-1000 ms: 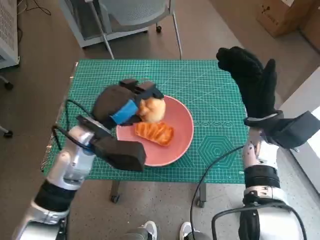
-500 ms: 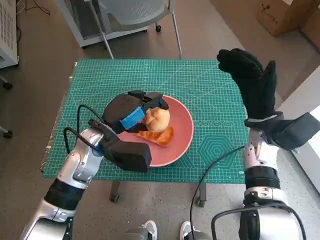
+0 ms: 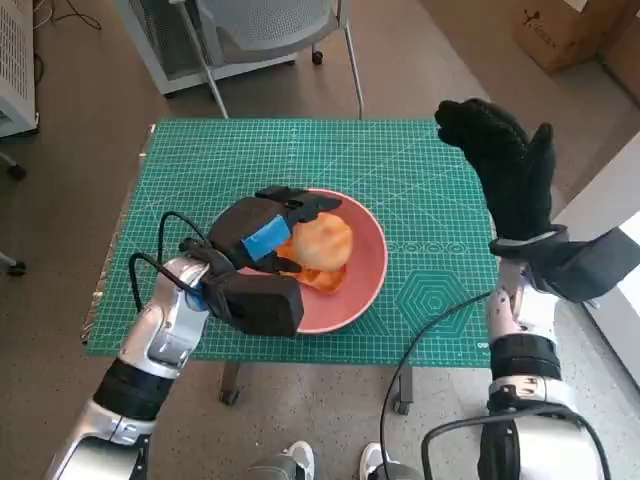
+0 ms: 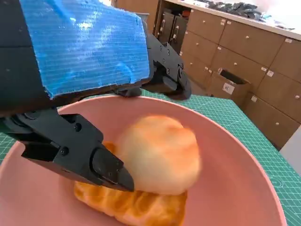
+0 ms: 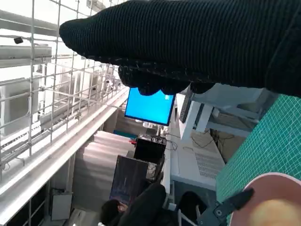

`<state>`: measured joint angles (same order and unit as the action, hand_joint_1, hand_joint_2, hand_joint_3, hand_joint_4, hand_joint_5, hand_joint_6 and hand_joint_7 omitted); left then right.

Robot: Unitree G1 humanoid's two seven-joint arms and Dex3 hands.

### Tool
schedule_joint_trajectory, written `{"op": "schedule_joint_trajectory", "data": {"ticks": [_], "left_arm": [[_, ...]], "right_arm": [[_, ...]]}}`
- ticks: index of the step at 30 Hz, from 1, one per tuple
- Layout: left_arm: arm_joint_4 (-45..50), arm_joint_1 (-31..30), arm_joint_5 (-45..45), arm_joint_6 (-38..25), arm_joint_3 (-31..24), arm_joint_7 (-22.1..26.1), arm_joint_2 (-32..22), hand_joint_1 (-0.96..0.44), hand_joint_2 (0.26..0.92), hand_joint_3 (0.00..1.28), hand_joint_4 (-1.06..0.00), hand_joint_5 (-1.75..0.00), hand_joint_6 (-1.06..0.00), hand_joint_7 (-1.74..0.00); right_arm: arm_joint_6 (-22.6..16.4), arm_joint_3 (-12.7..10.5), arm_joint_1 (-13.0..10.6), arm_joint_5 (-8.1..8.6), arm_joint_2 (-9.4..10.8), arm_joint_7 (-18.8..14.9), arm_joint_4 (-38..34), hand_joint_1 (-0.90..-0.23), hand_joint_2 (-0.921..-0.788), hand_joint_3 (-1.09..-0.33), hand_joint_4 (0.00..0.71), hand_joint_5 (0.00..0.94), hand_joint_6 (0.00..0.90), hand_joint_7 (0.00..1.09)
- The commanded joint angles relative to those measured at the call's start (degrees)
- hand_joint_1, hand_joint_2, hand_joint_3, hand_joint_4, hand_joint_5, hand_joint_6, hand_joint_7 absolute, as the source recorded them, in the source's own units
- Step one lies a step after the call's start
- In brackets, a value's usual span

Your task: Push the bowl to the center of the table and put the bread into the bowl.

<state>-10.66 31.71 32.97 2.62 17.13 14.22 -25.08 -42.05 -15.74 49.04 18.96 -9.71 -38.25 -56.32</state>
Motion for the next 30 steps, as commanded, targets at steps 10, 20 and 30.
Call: {"op": "schedule_joint_trajectory", "data": {"ticks": [10, 20, 30], "left_arm": [[1.55, -2.86, -2.15, 4.68, -4.34, -4.34, -1.13, -0.57, 0.852, 0.02, -0.06, 0.0, -0.25, 0.0], [3.53, -5.1, -12.47, 7.6, -11.16, -4.79, 0.6, -0.61, 0.897, 0.02, -0.08, -0.01, -0.25, 0.0], [7.02, -6.35, -31.84, 8.79, -19.11, -1.81, 6.05, -0.62, 0.92, 0.25, -0.06, 0.0, -0.19, 0.0]], "right_arm": [[1.06, 0.23, -0.99, -0.23, 0.97, 0.69, -0.32, -0.535, -0.921, -0.576, 0.236, 0.006, 0.313, 0.0], [1.51, 0.22, -1.02, 0.16, 1.16, 0.08, 0.17, -0.544, -0.921, -0.561, 0.244, 0.006, 0.314, 0.0], [2.32, 0.52, -1.12, 0.56, 1.33, 0.05, 2.66, -0.536, -0.921, -0.558, 0.239, 0.001, 0.321, 0.0]]}}
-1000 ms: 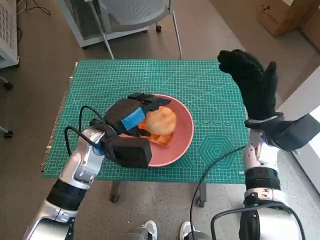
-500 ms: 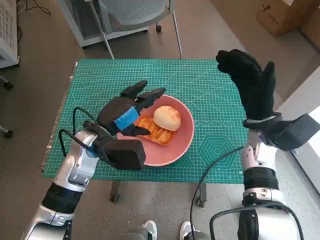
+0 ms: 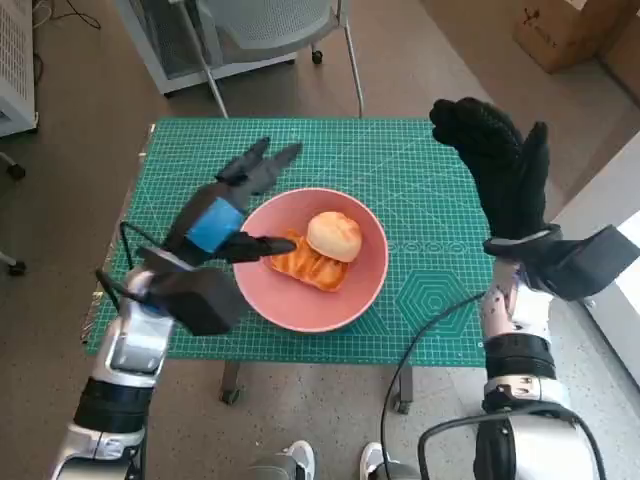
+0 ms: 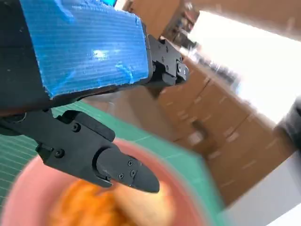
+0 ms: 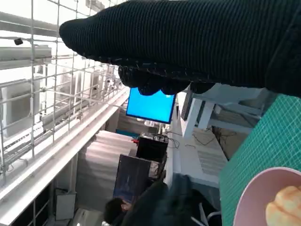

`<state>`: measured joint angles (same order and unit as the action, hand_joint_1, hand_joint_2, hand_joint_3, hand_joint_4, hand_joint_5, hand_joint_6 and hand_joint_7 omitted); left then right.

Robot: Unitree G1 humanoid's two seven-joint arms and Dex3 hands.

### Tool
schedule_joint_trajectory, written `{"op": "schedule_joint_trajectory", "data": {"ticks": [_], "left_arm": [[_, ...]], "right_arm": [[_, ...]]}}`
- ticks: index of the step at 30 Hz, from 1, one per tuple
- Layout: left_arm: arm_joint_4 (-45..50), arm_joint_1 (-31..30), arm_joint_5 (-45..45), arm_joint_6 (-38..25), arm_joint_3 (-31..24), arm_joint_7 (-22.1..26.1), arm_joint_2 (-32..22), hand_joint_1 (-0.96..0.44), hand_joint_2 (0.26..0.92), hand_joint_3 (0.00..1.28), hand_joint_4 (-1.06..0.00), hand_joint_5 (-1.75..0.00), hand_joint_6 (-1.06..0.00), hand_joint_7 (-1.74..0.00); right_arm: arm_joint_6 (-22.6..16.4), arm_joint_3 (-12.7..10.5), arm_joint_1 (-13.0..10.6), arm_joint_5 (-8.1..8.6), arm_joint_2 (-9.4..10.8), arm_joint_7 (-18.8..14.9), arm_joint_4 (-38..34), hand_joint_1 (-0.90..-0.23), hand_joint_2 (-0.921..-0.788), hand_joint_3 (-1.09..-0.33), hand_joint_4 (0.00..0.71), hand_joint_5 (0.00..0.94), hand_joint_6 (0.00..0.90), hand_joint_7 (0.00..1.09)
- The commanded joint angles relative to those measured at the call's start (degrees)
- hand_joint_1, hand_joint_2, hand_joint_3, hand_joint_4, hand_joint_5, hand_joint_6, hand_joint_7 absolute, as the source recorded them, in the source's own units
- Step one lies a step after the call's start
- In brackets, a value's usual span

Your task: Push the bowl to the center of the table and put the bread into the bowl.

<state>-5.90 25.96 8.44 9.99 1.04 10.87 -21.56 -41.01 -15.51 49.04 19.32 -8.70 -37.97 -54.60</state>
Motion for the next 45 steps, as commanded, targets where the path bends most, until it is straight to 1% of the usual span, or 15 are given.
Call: {"op": "schedule_joint_trajectory", "data": {"ticks": [1, 3, 5, 12, 19, 24, 31, 45], "left_arm": [[2.51, -0.58, -9.08, 1.28, -3.66, 1.89, 3.05, -0.63, 0.921, 0.27, -0.06, 0.0, -0.18, 0.0], [3.62, -0.7, -13.39, 0.47, -5.32, 2.59, 4.34, -0.66, 0.921, 0.37, -0.04, 0.0, -0.16, 0.0], [4.4, -0.59, -16.52, -0.43, -6.43, 3.23, 5.19, -0.69, 0.921, 0.42, -0.03, 0.0, -0.15, 0.0], [8.49, -0.54, -22.05, -3.55, -8.32, 5.16, 5.1, -0.75, 0.921, 0.51, -0.04, -0.01, -0.14, -0.01], [11.08, -0.81, -23.72, -3.89, -9.27, 5.2, 5.88, -0.77, 0.921, 0.52, -0.05, -0.01, -0.16, -0.02], [10.82, -1.16, -22.01, -1.17, -9.65, 3.36, 7.34, -0.78, 0.921, 0.52, -0.05, -0.01, -0.15, -0.02], [8.33, -0.71, -21.64, 2.18, -10.42, 2.31, 8.86, -0.78, 0.921, 0.51, -0.07, -0.02, -0.16, -0.03], [10.29, -0.92, -23.21, 0.06, -10.71, 0.95, 10.36, -0.79, 0.921, 0.5, -0.08, -0.02, -0.18, -0.06]], "right_arm": [[1.38, 0.33, -1.14, 0.22, 0.32, -0.19, 1.22, -0.535, -0.921, -0.558, 0.239, 0.001, 0.321, 0.0], [1.6, 0.43, -1.24, 0.26, 0.35, -0.08, 2.12, -0.534, -0.921, -0.557, 0.234, 0.0, 0.325, 0.01], [1.83, 0.51, -1.24, 0.3, 0.33, 0.03, 2.89, -0.534, -0.921, -0.557, 0.231, 0.0, 0.328, 0.01], [2.98, 0.77, -0.89, 0.54, 0.22, 0.35, 5.47, -0.537, -0.921, -0.553, 0.227, 0.0, 0.332, 0.01], [3.64, 0.83, -0.36, 1.2, 0.35, 0.17, 7.16, -0.537, -0.921, -0.544, 0.229, 0.001, 0.343, 0.01], [3.79, 0.89, -0.13, 1.55, 0.55, -0.12, 8.11, -0.537, -0.921, -0.528, 0.23, 0.002, 0.35, 0.01], [4.26, 0.87, -0.06, 2.27, 0.82, -0.7, 8.91, -0.533, -0.921, -0.516, 0.23, 0.001, 0.356, 0.02], [5.47, 1.1, -0.39, 3.34, 0.98, -1.02, 10.46, -0.538, -0.921, -0.485, 0.242, 0.005, 0.381, 0.02]]}}
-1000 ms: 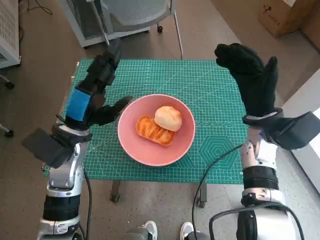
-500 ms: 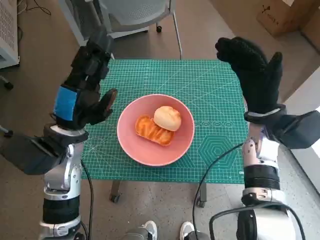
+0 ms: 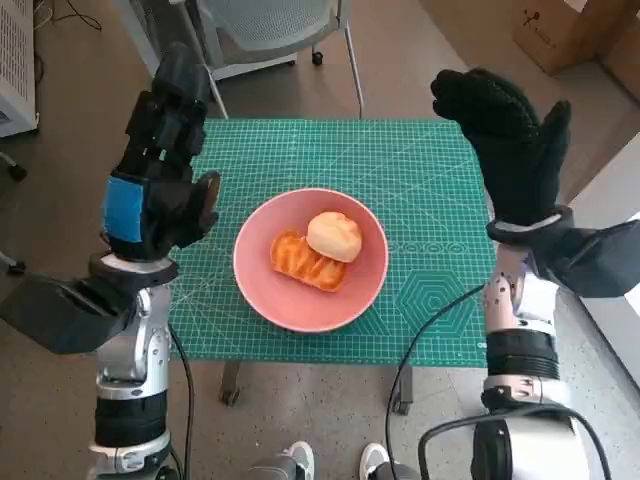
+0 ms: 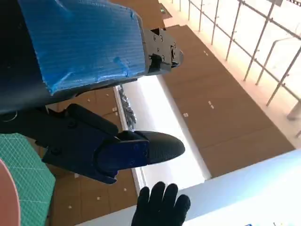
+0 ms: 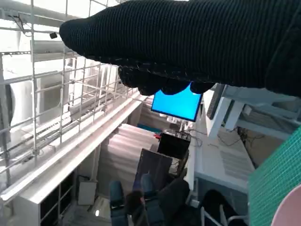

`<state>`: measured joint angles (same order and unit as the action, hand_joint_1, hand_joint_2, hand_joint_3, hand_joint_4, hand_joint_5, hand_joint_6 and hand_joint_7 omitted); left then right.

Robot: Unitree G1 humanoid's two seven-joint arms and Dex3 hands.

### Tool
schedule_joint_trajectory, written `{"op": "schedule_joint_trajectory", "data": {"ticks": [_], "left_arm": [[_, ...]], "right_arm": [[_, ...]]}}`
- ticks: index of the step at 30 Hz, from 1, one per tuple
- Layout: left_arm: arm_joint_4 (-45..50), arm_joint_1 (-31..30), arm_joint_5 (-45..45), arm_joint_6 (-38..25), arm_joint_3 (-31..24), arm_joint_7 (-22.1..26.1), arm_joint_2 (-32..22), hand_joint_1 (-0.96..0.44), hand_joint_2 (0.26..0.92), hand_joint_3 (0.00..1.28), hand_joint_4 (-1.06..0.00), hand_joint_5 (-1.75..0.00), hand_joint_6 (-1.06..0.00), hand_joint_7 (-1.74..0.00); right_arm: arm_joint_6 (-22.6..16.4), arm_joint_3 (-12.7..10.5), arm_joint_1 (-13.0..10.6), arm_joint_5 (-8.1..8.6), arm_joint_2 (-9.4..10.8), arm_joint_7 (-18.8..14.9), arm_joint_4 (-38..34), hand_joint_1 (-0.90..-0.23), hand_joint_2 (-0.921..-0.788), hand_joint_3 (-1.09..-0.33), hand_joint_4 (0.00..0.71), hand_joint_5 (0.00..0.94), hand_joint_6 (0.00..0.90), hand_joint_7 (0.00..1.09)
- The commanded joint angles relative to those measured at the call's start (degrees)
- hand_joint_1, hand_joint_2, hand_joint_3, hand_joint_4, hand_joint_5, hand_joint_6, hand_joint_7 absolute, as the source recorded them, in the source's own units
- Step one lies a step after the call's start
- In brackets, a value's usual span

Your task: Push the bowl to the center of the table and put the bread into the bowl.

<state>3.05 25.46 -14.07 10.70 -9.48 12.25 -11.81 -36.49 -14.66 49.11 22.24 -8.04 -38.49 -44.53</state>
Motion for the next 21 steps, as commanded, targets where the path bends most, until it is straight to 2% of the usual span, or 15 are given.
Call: {"op": "schedule_joint_trajectory", "data": {"ticks": [1, 9, 10, 12, 14, 21], "left_arm": [[1.52, -0.47, -0.76, -0.85, -0.12, -0.4, 0.65, -0.79, 0.921, 0.5, -0.08, -0.02, -0.18, -0.06], [2.63, -0.48, -0.64, -2.01, 0.37, -0.02, 0.83, -0.78, 0.921, 0.5, -0.08, -0.02, -0.18, -0.08], [2.79, -0.44, -0.66, -2.21, 0.5, 0.13, 0.8, -0.78, 0.921, 0.5, -0.08, -0.02, -0.16, -0.11], [2.92, -0.29, -0.66, -2.52, 0.65, 0.41, 0.72, -0.78, 0.921, 0.51, -0.08, -0.01, -0.07, -0.3], [2.88, -0.16, -0.63, -2.67, 0.68, 0.59, 0.68, -0.79, 0.921, 0.51, -0.08, 0.0, -0.03, -0.38], [3.5, 0.15, -1.47, -4.01, 0.62, 1.57, 0.45, -0.79, 0.921, 0.51, -0.08, 0.0, 0.0, -0.42]], "right_arm": [[1.01, 0.27, -0.51, 0.45, 0.31, -0.47, 0.53, -0.539, -0.921, -0.483, 0.243, 0.005, 0.382, 0.02], [1.48, 0.26, -0.67, 0.61, 0.25, -0.39, 1.41, -0.538, -0.921, -0.479, 0.245, 0.004, 0.385, 0.02], [1.58, 0.27, -0.68, 0.62, 0.26, -0.35, 1.61, -0.538, -0.921, -0.479, 0.245, 0.004, 0.386, 0.02], [1.7, 0.26, -0.63, 0.63, 0.23, -0.34, 1.77, -0.539, -0.921, -0.479, 0.244, 0.003, 0.386, 0.02], [1.75, 0.22, -0.54, 0.62, 0.18, -0.36, 1.73, -0.539, -0.921, -0.479, 0.241, 0.001, 0.385, 0.02], [1.96, 0.23, -0.34, 0.53, 0.05, -0.12, 2.37, -0.533, -0.921, -0.48, 0.236, 0.0, 0.384, 0.02]]}}
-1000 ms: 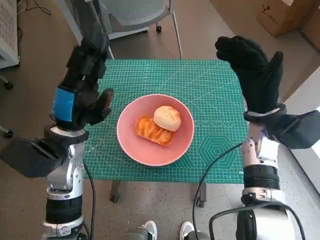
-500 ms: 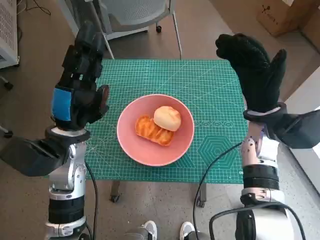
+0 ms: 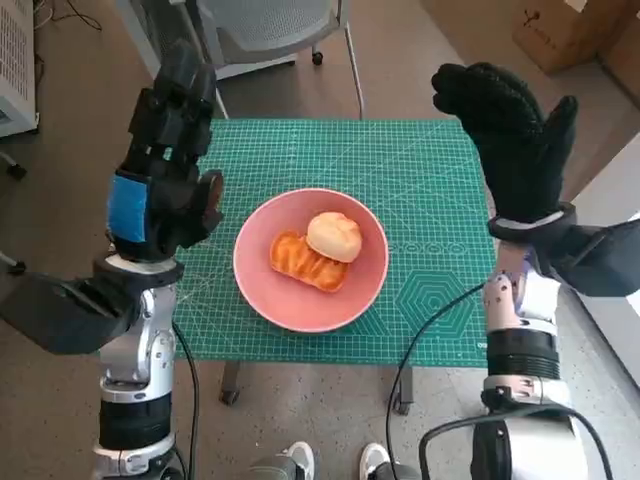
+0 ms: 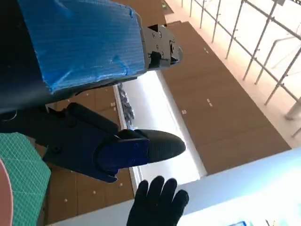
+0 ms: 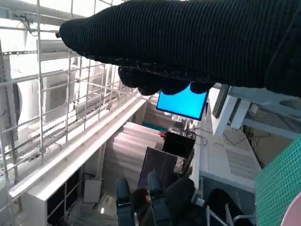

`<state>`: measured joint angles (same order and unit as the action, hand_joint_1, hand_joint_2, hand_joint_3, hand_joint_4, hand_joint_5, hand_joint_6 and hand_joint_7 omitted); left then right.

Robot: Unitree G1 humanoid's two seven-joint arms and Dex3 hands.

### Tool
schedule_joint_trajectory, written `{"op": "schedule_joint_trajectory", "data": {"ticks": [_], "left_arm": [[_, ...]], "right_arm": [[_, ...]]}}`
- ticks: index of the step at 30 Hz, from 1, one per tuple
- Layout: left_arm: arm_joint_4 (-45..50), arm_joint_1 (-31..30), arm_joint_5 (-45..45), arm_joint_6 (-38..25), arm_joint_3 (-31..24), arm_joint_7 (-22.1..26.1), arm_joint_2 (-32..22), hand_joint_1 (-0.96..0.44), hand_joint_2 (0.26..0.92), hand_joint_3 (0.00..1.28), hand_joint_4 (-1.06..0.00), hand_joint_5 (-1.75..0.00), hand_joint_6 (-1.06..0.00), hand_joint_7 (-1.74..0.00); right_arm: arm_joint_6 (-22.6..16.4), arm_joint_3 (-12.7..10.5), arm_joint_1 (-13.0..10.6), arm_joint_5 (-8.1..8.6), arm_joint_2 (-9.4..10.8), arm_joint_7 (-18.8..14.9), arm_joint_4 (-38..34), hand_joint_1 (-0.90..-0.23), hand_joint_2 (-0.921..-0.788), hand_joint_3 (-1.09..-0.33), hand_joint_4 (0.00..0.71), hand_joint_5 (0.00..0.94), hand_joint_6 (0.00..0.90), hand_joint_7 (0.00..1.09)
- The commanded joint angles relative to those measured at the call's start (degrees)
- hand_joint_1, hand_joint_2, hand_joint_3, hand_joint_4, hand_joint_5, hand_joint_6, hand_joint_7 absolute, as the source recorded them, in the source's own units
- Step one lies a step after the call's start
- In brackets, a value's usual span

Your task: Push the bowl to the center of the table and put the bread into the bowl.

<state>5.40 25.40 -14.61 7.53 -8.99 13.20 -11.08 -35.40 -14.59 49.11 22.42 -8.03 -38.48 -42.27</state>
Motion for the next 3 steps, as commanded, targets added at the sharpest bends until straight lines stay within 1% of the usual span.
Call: {"op": "schedule_joint_trajectory", "data": {"ticks": [1, 3], "left_arm": [[1.26, 0.23, -1.09, -1.07, 0.11, 0.75, -0.27, -0.79, 0.921, 0.51, -0.08, 0.0, 0.0, -0.42], [1.35, 0.32, -1.33, -1.43, 0.1, 0.94, -0.24, -0.78, 0.921, 0.51, -0.07, 0.0, 0.0, -0.41]], "right_arm": [[0.94, 0.16, -0.32, 0.36, 0.03, -0.07, 0.26, -0.533, -0.921, -0.48, 0.236, 0.0, 0.384, 0.02], [1.01, 0.17, -0.25, 0.32, 0.04, 0.05, 0.44, -0.529, -0.921, -0.48, 0.235, 0.0, 0.385, 0.02]]}}
